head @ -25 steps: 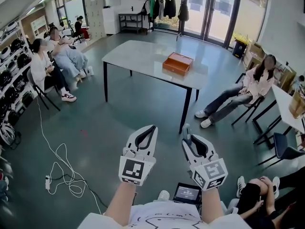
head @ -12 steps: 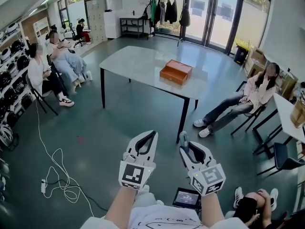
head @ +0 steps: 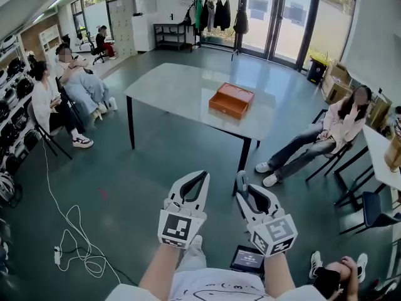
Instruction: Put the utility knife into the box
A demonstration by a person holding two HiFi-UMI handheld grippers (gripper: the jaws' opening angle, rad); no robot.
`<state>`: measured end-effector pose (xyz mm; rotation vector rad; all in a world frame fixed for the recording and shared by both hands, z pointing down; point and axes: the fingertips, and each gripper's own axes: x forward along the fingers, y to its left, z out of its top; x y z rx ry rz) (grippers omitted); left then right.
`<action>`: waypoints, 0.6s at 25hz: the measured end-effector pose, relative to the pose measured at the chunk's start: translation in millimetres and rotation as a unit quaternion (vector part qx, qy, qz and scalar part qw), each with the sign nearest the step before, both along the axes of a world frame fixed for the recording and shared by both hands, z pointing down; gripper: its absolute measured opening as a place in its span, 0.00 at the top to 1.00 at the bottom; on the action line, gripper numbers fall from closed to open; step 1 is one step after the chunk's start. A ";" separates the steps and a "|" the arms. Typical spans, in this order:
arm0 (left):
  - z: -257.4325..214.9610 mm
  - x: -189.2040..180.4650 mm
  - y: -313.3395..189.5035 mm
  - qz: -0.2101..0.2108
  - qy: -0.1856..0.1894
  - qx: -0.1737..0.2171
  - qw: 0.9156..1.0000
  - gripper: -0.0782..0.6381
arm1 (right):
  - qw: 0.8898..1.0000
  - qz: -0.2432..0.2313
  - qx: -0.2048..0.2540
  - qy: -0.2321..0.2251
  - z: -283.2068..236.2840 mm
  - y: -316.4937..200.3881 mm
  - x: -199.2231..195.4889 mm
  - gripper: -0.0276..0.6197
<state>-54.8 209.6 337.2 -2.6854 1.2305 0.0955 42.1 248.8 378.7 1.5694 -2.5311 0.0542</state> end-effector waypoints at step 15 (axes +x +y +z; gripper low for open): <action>7.3 12.1 -160.3 0.053 -0.001 -0.011 0.999 0.87 | 0.999 0.038 -0.006 -0.006 4.4 -152.2 0.6 0.76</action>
